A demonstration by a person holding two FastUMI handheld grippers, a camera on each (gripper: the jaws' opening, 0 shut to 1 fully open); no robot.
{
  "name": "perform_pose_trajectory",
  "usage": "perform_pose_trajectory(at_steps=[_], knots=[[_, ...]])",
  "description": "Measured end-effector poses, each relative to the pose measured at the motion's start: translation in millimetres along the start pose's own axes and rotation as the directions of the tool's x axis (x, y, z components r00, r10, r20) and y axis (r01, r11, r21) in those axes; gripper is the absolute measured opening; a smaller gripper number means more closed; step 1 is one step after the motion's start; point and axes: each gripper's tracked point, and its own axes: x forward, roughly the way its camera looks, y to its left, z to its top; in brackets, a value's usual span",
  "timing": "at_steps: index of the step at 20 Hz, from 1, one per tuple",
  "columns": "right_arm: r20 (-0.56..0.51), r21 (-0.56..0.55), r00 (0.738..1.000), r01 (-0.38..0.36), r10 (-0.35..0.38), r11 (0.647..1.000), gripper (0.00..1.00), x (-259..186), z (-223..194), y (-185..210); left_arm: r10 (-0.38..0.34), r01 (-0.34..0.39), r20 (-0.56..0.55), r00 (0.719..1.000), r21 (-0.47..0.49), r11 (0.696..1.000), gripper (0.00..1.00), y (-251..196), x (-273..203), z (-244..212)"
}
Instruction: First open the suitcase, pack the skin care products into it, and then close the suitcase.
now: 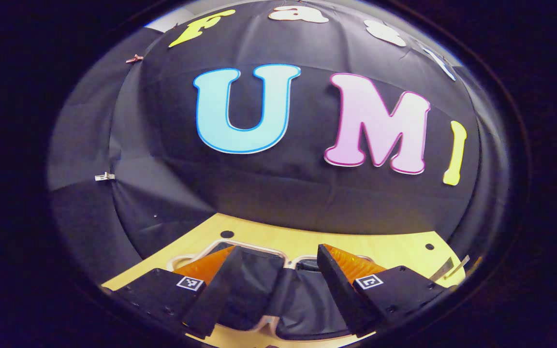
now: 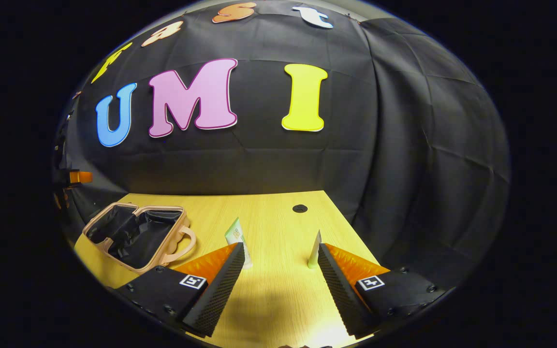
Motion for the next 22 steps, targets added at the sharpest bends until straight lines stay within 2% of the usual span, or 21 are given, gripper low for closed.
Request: perform_pose_trajectory(at_steps=[3,6,8,11,14,16,19,22], knots=[[-0.016,0.013,1.0,-0.01,0.01,1.0,0.97,1.9,-9.4,-7.6,-0.125,0.126,-0.016,0.992,0.079,0.989,0.98,-79.7,-15.7,-24.6],[-0.027,0.003,1.0,-0.003,0.003,1.0,0.97,11.1,-19.1,-21.3,-0.272,0.275,-0.051,0.961,0.073,0.959,0.98,-160.2,-29.0,-62.9],[-0.04,0.036,0.999,-0.016,0.018,0.999,0.97,21.0,-24.2,-25.3,-0.353,0.358,-0.085,0.932,0.047,0.933,0.98,-212.1,-38.0,-90.0],[-0.057,0.087,0.998,-0.021,0.026,0.996,0.97,41.2,-35.5,-34.6,-0.503,0.512,-0.154,0.85,0.019,0.859,0.99,-284.4,-51.8,-141.2],[-0.071,0.091,0.997,-0.004,0.01,0.996,0.97,66.0,-47.3,-52.1,-0.551,0.574,-0.218,0.805,0.052,0.817,0.99,-329.2,-32.7,-183.2],[-0.078,0.09,0.997,0.012,-0.005,0.996,0.97,76.7,-52.5,-63.6,-0.57,0.597,-0.231,0.789,0.066,0.8,0.99,-352.9,-12.1,-198.9],[-0.114,0.126,0.993,0.03,-0.016,0.992,0.97,89.6,-66.5,-74.0,-0.561,0.597,-0.258,0.787,0.085,0.798,0.99,-378.9,14.7,-215.2],[-0.14,0.134,0.99,0.034,-0.015,0.99,0.97,105.6,-77.9,-73.9,-0.523,0.572,-0.297,0.799,0.106,0.813,0.98,-394.9,34.2,-225.8]])
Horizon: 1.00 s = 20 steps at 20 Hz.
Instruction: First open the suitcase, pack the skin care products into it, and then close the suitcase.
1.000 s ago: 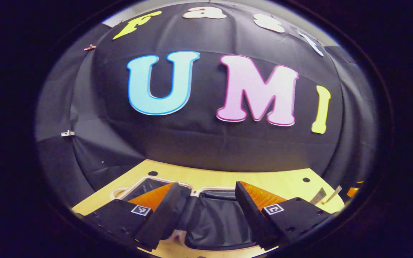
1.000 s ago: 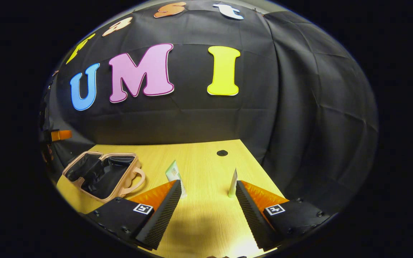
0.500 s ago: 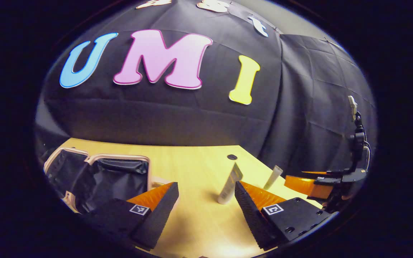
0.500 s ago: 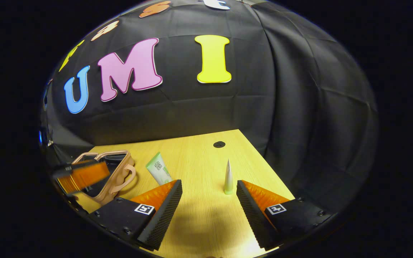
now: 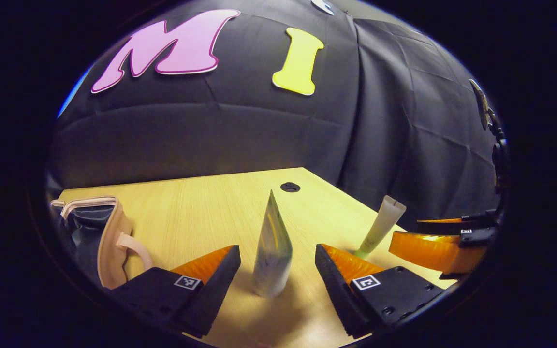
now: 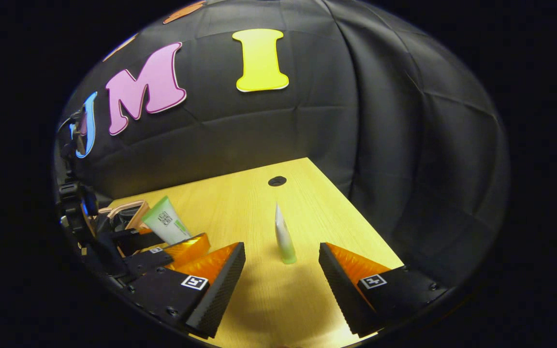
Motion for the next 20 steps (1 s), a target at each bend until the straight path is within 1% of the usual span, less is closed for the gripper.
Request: perform_pose_trajectory(at_steps=[3,4,5,6,7,8,9,10,11,12,13,15,16,17,18,19,20], knots=[[-0.012,-0.007,1.0,-0.005,0.005,1.0,0.97,18.8,-4.7,6.3,0.036,-0.037,-0.04,0.999,-0.029,0.999,0.98,-4.1,28.8,-13.3],[-0.011,-0.006,1.0,0.007,-0.007,1.0,0.97,26.5,-4.4,5.1,0.076,-0.077,-0.034,0.997,-0.034,0.996,0.93,0.3,32.3,-13.3],[-0.01,-0.004,1.0,0.018,-0.018,1.0,0.97,34.4,-4.1,3.4,0.096,-0.098,-0.044,0.994,-0.043,0.994,0.83,3.8,34.5,-16.7],[-0.014,0.012,1.0,0.021,-0.021,1.0,0.96,41.0,-4.6,2.9,0.114,-0.118,-0.066,0.991,-0.062,0.991,0.63,7.5,35.8,-22.1],[-0.018,0.036,1.0,0.019,-0.019,0.999,0.97,46.4,-5.9,3.2,0.119,-0.125,-0.078,0.99,-0.079,0.989,0.54,11.1,43.8,-27.3],[-0.023,0.055,1.0,0.022,-0.021,0.998,0.97,53.1,-6.3,3.4,0.117,-0.124,-0.079,0.99,-0.084,0.989,0.52,10.8,40.0,-27.5],[-0.032,0.063,0.999,0.022,-0.02,0.998,0.97,60.7,-8.6,3.9,0.118,-0.124,-0.075,0.99,-0.082,0.989,0.53,10.5,40.2,-26.2],[-0.037,0.061,0.999,0.026,-0.024,0.998,0.97,67.5,-9.7,4.7,0.125,-0.131,-0.077,0.989,-0.077,0.988,0.47,12.7,39.3,-26.6],[-0.038,0.053,0.999,0.033,-0.031,0.998,0.97,73.1,-11.8,4.6,0.13,-0.135,-0.075,0.989,-0.073,0.988,0.46,15.4,39.3,-26.7],[-0.038,0.044,0.999,0.039,-0.037,0.998,0.97,77.1,-12.9,4.0,0.131,-0.136,-0.077,0.988,-0.074,0.988,0.41,17.3,39.0,-27.3],[-0.038,0.037,0.998,0.047,-0.046,0.998,0.97,80.6,-14.7,3.2,0.134,-0.14,-0.075,0.988,-0.077,0.987,0.44,19.4,37.5,-27.6],[-0.042,0.026,0.997,0.071,-0.07,0.997,0.95,90.0,-17.6,-1.3,0.145,-0.151,-0.076,0.987,-0.087,0.985,0.44,24.2,34.1,-29.4],[-0.049,0.026,0.995,0.084,-0.083,0.996,0.84,93.1,-19.0,-3.9,0.151,-0.158,-0.079,0.985,-0.09,0.983,0.44,27.4,30.5,-30.5],[-0.054,0.028,0.995,0.088,-0.087,0.996,0.77,95.9,-21.2,-5.5,0.158,-0.166,-0.084,0.984,-0.089,0.982,0.44,30.6,27.5,-32.9],[-0.07,0.019,0.992,0.108,-0.107,0.994,0.63,97.8,-25.3,-10.4,0.162,-0.169,-0.084,0.983,-0.088,0.982,0.41,33.5,25.7,-35.1],[-0.074,0.01,0.99,0.123,-0.121,0.992,0.48,98.7,-26.2,-17.0,0.164,-0.171,-0.083,0.983,-0.088,0.981,0.44,36.3,22.1,-36.1],[-0.077,0.01,0.989,0.126,-0.125,0.992,0.4,97.4,-27.2,-19.9,0.163,-0.17,-0.081,0.983,-0.088,0.981,0.44,38.6,18.9,-36.5]])
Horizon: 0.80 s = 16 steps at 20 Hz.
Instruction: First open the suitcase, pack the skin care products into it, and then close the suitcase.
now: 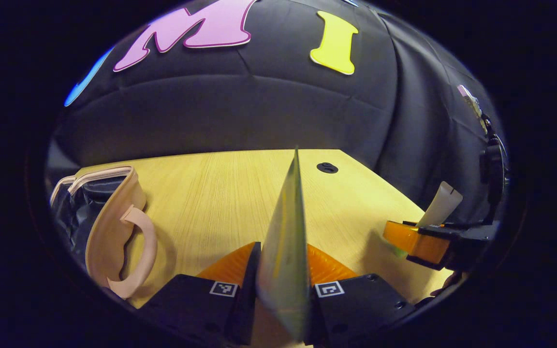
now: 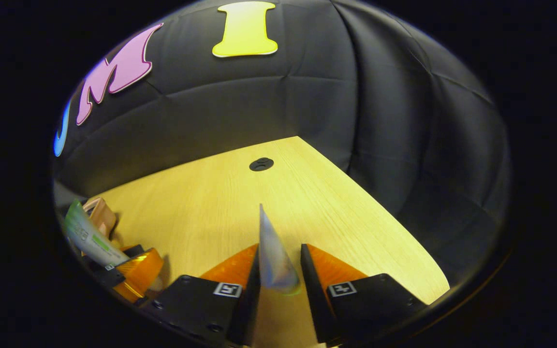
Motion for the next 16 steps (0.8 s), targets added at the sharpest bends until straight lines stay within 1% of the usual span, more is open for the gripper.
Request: perform_pose_trajectory(at_steps=[1,2,3,4,5,6,7,8,9,10,11,13,15,16], knots=[[-0.01,0.01,1.0,0.004,-0.004,1.0,0.4,-1.0,0.2,-1.2,0.0,0.0,0.002,1.0,0.003,1.0,0.44,2.9,-2.1,-1.1],[-0.027,0.024,1.0,-0.001,0.002,1.0,0.23,-3.1,-1.5,0.5,-0.004,0.004,0.004,1.0,0.007,1.0,0.41,5.1,-4.5,-2.0],[-0.046,0.029,0.999,-0.006,0.008,1.0,0.28,-8.9,-4.6,2.3,-0.015,0.015,0.011,1.0,0.013,1.0,0.41,4.9,-7.1,-3.3],[-0.054,0.022,0.998,-0.016,0.017,1.0,0.28,-15.9,-5.8,4.8,-0.028,0.027,0.014,1.0,0.016,0.999,0.44,5.9,-9.2,-3.9],[-0.053,-0.002,0.999,-0.01,0.01,1.0,0.28,-28.2,-5.3,2.6,-0.041,0.041,0.008,0.999,0.012,0.999,0.44,6.7,-14.0,-7.3],[-0.036,-0.031,0.999,-0.008,0.007,0.999,0.28,-40.5,1.0,2.9,-0.052,0.053,0.012,0.999,-0.003,0.999,0.44,7.4,-19.8,-6.2],[-0.008,-0.058,1.0,-0.008,0.007,0.998,0.28,-55.6,10.8,6.1,-0.062,0.063,0.014,0.998,-0.028,0.998,0.47,10.1,-28.6,-5.0],[0.024,-0.082,1.0,-0.009,0.011,0.997,0.29,-69.8,20.2,10.4,-0.074,0.076,0.03,0.997,-0.053,0.996,0.42,12.7,-39.3,-1.7],[0.056,-0.095,0.998,-0.018,0.023,0.995,0.28,-88.0,30.2,17.9,-0.077,0.079,0.036,0.996,-0.068,0.995,0.39,16.3,-51.6,1.1],[0.075,-0.099,0.997,-0.03,0.037,0.995,0.28,-105.7,37.3,26.2,-0.065,0.067,0.037,0.997,-0.07,0.995,0.42,24.9,-65.6,3.0],[0.086,-0.096,0.995,-0.051,0.059,0.994,0.28,-122.9,42.7,37.6,-0.059,0.062,0.045,0.997,-0.063,0.996,0.42,32.4,-83.9,9.0],[0.104,-0.127,0.989,-0.087,0.101,0.988,0.28,-159.7,50.6,59.4,-0.048,0.052,0.091,0.995,-0.039,0.998,0.42,51.1,-126.8,33.5],[0.102,-0.169,0.982,-0.143,0.162,0.975,0.28,-193.7,54.1,89.0,-0.03,0.034,0.106,0.994,-0.035,0.999,0.41,77.5,-167.8,54.4],[0.092,-0.179,0.976,-0.178,0.197,0.967,0.28,-209.2,54.8,106.4,-0.008,0.013,0.1,0.995,-0.044,0.999,0.41,99.3,-185.6,62.0]])
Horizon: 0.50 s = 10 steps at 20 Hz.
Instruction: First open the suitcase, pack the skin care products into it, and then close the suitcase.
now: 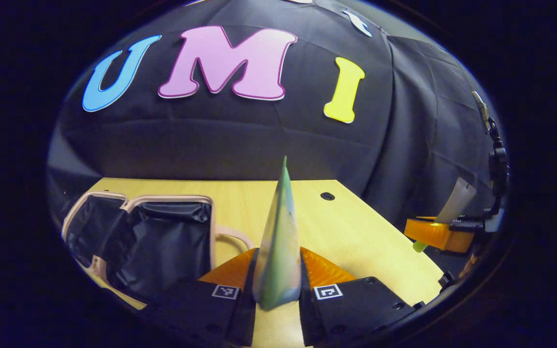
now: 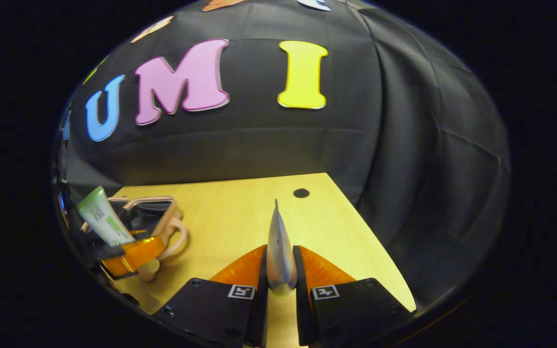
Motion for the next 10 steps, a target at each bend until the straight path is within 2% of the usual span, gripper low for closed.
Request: perform_pose_trajectory(at_steps=[3,4,6,7,10], knots=[[0.021,-0.019,0.997,-0.078,0.078,0.997,0.28,-22.9,24.4,47.3,0.072,-0.073,-0.056,0.996,-0.014,0.997,0.42,70.6,-15.6,7.7],[0.032,-0.027,0.994,-0.103,0.104,0.994,0.28,-27.9,32.6,62.9,0.098,-0.1,-0.112,0.989,-0.008,0.995,0.42,97.3,-11.1,0.8],[0.047,-0.06,0.988,-0.144,0.146,0.988,0.28,-34.8,44.7,91.6,0.153,-0.159,-0.264,0.952,-0.005,0.987,0.41,146.9,-4.6,-29.2],[0.052,-0.075,0.983,-0.172,0.176,0.982,0.28,-37.8,46.7,107.1,0.157,-0.169,-0.327,0.932,-0.01,0.986,0.45,159.9,4.5,-43.0],[0.071,-0.129,0.965,-0.24,0.251,0.962,0.28,-45.8,60.5,148.8,0.132,-0.159,-0.486,0.864,-0.014,0.987,0.42,181.1,28.0,-79.0]])
